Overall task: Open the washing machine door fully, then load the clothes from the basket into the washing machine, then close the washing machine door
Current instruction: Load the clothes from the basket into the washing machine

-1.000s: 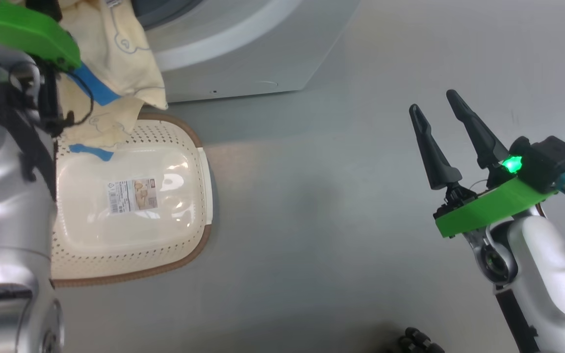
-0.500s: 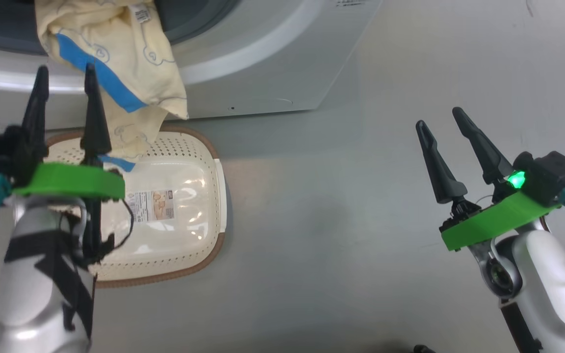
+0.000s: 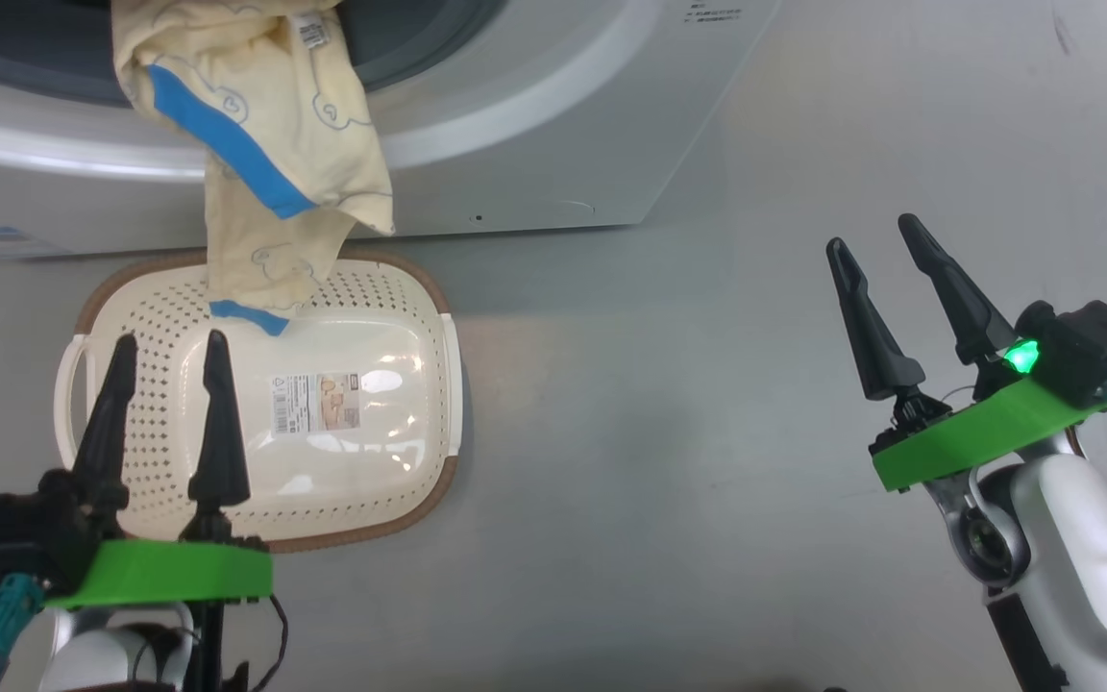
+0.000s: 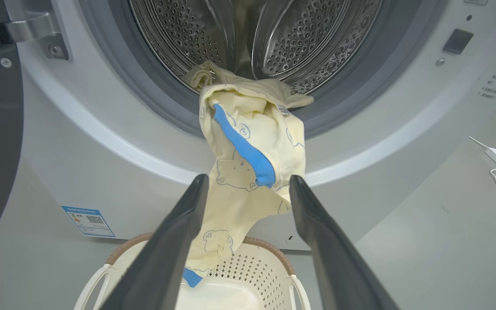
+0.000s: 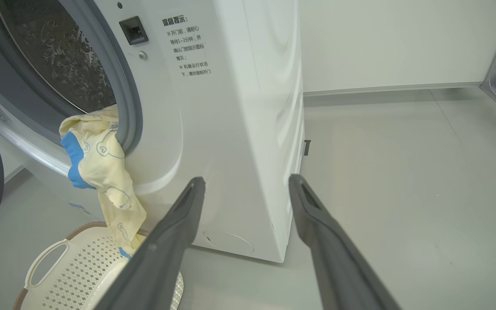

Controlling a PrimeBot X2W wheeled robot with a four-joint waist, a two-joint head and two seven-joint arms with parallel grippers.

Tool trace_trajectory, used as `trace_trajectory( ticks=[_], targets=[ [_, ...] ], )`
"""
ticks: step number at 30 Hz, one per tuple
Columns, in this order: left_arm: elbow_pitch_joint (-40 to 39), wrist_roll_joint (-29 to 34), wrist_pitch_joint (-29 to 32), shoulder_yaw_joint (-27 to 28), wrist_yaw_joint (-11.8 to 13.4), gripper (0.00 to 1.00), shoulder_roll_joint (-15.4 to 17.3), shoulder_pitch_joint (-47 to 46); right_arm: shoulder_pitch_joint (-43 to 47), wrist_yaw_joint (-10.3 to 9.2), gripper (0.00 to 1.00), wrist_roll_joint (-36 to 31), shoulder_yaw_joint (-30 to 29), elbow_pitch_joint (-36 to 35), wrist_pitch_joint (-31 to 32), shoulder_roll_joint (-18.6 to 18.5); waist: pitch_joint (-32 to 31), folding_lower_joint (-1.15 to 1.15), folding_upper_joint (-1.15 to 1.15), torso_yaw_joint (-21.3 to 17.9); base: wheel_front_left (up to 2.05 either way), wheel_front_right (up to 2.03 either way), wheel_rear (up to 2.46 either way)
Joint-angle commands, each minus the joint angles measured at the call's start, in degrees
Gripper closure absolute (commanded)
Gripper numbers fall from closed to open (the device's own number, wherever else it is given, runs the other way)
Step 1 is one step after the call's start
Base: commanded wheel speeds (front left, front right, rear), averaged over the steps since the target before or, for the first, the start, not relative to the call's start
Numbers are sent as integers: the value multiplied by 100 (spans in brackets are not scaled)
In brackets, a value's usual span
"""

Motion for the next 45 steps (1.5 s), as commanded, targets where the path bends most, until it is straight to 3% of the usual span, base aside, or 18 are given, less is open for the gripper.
trace_trajectory(
  ticks=[1, 10, 18, 30, 45],
  targets=[
    [-292, 5, 16, 133, 45, 0, 38, 114, 91, 57, 0, 5, 48, -185, -37, -82, 19, 0, 0, 25, 0, 0, 0],
    [-244, 158, 161, -85, 82, 0, 85, 451, 83, 57, 0, 4, 71, -189, -37, -75, 51, 0, 0, 45, 0, 0, 0],
    [374, 209, 274, -145, 112, 0, 159, 214, 75, 57, 0, 25, 123, -198, -37, -51, 80, 0, 0, -27, 0, 0, 0],
    [2379, -8, 303, -166, -88, 0, 486, -1161, -61, 57, 0, 49, 234, -212, -37, -5, 378, 0, 0, -295, 0, 0, 0],
    [5229, -28, -423, -364, -217, 0, 886, -3168, -247, 57, 0, 32, 280, -280, -37, -1, 850, 0, 0, -558, 0, 0, 0]
  ],
)
